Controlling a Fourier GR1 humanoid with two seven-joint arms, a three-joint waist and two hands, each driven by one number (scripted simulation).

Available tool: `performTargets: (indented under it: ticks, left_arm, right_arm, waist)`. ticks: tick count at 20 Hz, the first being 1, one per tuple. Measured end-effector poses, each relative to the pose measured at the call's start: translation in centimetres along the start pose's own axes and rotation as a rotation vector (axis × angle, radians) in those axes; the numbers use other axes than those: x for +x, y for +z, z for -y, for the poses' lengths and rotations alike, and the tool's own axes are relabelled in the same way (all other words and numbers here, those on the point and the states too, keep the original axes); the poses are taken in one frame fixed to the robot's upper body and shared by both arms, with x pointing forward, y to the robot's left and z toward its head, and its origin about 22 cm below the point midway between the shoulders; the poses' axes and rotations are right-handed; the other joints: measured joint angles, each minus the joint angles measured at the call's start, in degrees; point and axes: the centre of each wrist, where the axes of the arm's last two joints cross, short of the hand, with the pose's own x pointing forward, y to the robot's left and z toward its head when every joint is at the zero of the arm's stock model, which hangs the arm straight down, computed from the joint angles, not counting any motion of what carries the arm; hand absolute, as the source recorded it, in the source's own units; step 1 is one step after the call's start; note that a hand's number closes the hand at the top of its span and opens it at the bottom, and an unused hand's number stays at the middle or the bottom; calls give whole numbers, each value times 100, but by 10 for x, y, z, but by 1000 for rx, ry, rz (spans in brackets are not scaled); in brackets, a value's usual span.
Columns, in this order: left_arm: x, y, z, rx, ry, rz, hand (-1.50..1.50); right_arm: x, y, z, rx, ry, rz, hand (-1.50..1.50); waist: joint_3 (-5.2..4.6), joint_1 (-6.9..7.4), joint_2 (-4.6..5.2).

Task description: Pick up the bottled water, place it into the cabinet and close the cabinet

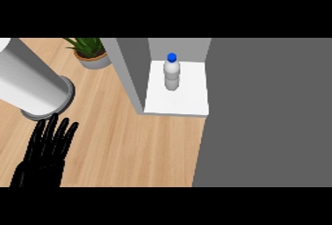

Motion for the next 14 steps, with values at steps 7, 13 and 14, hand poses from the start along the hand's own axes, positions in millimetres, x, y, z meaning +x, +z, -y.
performTargets:
  ticks: [7, 13, 14]
  left_arm:
    - [19, 10, -21, -14, -6, 3, -150]
    - [34, 14, -33, -49, 1, 0, -150]
    - [37, 14, -35, -56, -2, -2, -150]
  right_arm:
    - [-2, -10, -5, -75, -19, 4, 150]
    - [-2, -15, -2, -63, -8, 7, 150]
    - [-2, -16, -1, -60, -5, 7, 150]
  waist:
    - [-9, 181, 66]
    - [-9, 421, 135]
    - [-10, 466, 151]
